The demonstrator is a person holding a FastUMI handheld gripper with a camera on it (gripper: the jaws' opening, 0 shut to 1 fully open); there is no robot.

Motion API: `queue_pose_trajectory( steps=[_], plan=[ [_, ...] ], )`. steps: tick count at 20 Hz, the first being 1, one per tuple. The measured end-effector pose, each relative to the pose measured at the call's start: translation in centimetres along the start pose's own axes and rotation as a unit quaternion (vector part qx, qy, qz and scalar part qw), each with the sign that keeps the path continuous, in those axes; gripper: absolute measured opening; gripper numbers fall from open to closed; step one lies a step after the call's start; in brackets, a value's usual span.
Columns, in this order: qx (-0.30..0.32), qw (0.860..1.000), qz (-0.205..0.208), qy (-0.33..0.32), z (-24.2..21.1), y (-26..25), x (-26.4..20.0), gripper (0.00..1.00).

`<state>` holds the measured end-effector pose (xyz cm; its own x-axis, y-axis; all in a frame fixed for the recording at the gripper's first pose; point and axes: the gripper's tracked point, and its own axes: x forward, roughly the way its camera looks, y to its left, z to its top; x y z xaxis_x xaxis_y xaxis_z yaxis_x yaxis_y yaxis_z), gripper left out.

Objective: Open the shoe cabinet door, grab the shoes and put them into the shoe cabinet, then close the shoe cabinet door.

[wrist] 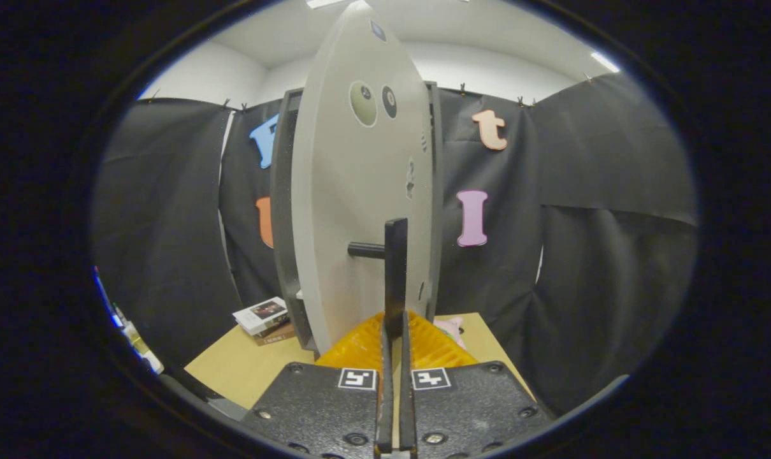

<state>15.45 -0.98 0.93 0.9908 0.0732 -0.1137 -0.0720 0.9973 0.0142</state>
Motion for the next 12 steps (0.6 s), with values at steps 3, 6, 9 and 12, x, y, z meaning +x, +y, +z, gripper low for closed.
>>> queue_pose_trajectory(
  steps=[3, 6, 9, 12],
  plan=[
    [-0.01, 1.0, -0.01, 0.002, -0.3, -3.2, -0.5, 0.05],
    [-0.019, 1.0, -0.019, 0.002, -0.1, -5.8, -0.6, 0.04],
    [-0.021, 0.999, -0.027, 0.002, -0.1, -8.5, -0.5, 0.04],
    [0.0, 1.0, -0.02, 0.001, 0.1, -10.1, -0.3, 0.04]
  ],
)
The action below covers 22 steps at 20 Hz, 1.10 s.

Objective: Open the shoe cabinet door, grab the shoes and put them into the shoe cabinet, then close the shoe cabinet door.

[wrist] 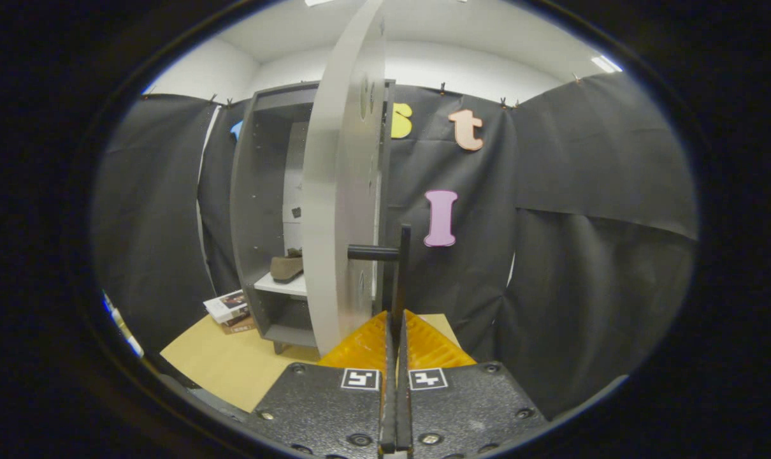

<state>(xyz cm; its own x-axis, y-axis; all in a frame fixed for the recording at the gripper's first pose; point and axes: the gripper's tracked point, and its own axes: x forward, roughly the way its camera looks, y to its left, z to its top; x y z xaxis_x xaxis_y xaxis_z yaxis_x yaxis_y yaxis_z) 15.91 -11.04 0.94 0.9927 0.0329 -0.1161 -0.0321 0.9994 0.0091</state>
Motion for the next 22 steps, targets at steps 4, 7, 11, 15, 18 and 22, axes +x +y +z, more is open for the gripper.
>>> queue_pose_trajectory(
  steps=[4, 7, 11, 15, 18, 22],
  plan=[
    [0.025, 1.0, 0.008, -0.002, -0.2, -1.7, 0.3, 0.04],
    [0.03, 0.999, 0.014, -0.004, -0.3, -1.9, 0.4, 0.04],
    [0.033, 0.999, 0.01, -0.015, -0.3, -2.2, 0.0, 0.05],
    [0.036, 0.999, -0.009, -0.039, 0.1, -3.6, -1.6, 0.25],
    [0.027, 0.998, -0.022, -0.054, 0.3, -4.0, -3.5, 0.52],
    [0.011, 0.996, -0.051, -0.07, 0.2, -4.1, -6.4, 0.88]
  ],
)
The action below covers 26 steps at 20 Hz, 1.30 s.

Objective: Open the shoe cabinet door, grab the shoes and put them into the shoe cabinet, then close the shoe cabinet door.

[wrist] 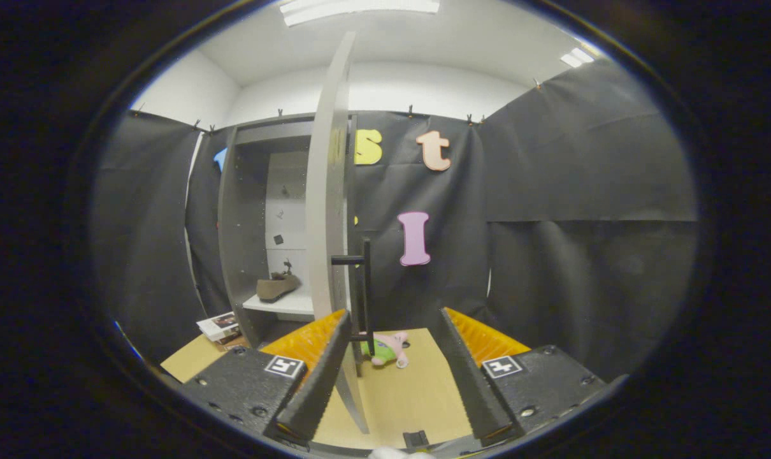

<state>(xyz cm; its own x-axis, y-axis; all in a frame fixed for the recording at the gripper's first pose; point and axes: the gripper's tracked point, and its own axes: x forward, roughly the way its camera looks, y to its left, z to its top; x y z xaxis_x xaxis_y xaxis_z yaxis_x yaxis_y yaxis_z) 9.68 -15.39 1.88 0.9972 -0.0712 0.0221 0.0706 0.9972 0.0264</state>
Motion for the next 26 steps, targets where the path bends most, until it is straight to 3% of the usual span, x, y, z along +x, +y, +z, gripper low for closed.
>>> queue_pose_trajectory(
  steps=[1, 10, 18, 26],
  plan=[
    [0.002, 1.0, 0.0, -0.005, 0.1, 0.4, -1.0, 0.97],
    [-0.002, 1.0, -0.013, 0.004, -5.5, 6.8, -5.4, 0.99],
    [-0.007, 0.996, 0.061, 0.071, -15.8, 17.9, -4.3, 0.99],
    [-0.036, 0.974, 0.13, 0.184, -30.5, 25.3, -0.9, 1.0]
  ],
)
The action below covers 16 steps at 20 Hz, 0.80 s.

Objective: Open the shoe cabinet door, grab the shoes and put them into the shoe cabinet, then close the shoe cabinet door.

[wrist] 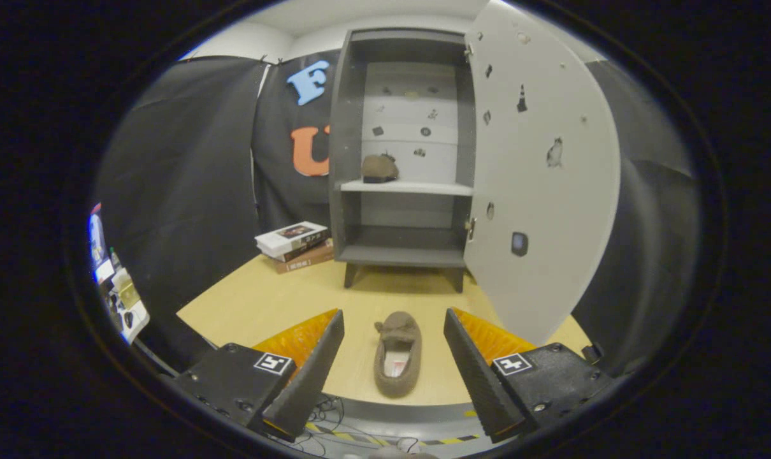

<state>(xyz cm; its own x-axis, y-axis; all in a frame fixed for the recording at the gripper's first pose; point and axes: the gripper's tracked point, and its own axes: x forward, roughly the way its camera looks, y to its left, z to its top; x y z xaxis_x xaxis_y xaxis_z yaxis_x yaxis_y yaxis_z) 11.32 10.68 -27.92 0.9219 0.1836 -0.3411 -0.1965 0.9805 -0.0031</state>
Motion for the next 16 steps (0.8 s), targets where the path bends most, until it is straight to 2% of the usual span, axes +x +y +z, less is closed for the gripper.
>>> queue_pose_trajectory(
  steps=[4, 7, 16],
  plan=[
    [0.018, 0.998, 0.024, 0.06, -4.4, 1.3, 4.7, 0.99],
    [0.006, 0.994, 0.025, 0.103, -7.9, 1.6, 8.8, 0.99],
    [0.069, 0.984, 0.015, 0.164, -9.9, 0.5, 17.4, 1.0]
  ],
)
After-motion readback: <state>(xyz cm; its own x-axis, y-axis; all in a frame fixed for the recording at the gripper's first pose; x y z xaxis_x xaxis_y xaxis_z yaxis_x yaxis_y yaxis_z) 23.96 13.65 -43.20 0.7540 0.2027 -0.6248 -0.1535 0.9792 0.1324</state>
